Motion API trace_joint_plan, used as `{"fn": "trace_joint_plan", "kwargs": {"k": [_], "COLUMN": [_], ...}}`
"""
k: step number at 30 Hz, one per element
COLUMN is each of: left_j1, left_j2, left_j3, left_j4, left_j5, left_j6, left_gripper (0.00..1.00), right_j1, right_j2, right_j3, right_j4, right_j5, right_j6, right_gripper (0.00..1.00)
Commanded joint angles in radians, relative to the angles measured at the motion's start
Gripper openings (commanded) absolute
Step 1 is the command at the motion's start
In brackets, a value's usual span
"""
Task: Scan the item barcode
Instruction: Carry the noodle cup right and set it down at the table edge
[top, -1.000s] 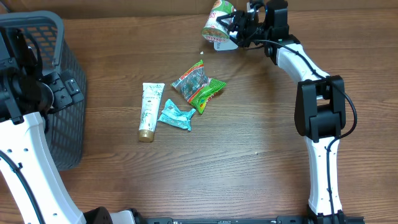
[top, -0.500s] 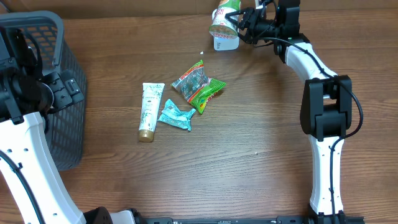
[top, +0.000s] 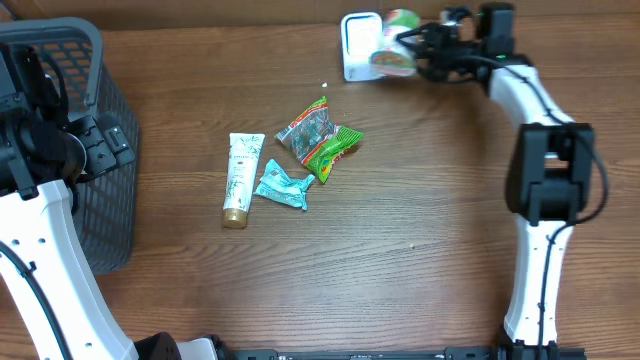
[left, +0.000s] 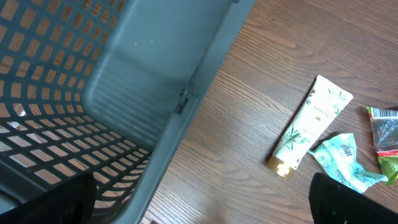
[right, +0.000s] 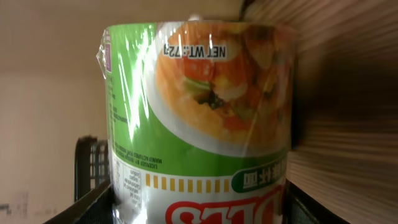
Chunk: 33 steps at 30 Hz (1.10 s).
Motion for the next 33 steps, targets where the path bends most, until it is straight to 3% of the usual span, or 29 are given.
{"fn": "trace_joint_plan", "kwargs": {"k": [1, 7, 11, 14, 19, 33], "left_j1": [0.005, 0.005, 0.005, 0.005, 0.005, 0.005], "left_j2": [0.002, 0.002, 0.002, 0.002, 0.002, 0.002], "left_j3": [0.000, 0.000, 0.000, 0.000, 0.000, 0.000], "left_j4": [0.002, 0.002, 0.002, 0.002, 0.002, 0.002], "left_j5": [0.005, 0.005, 0.005, 0.005, 0.005, 0.005], "left_j6": [0.019, 0.019, 0.018, 0.019, 0.018, 0.018], "left_gripper": [1.00, 1.00, 1.00, 1.00, 1.00, 1.00], "right_j1": [-0.084, -0.165, -0.177, -0.169, -0.162, -0.238], "right_j2": [-0.167, -0.299, -0.392, -0.442, -0.453, -0.453], "right_j3": [0.013, 0.013, 0.013, 0.013, -0.018, -0.362], "right_j4": [-0.090, -0.424, -0.721, -0.935, -1.250, -1.031], "right_j5": [-0.005, 0.129, 0.457, 0.730, 1.249, 1.305], "right_j6": [-0.153, -0.368, -0.459, -0.448, -0.199, -0.164], "right_gripper": [0.38, 0.38, 0.39, 0.38, 0.41, 0.38]}}
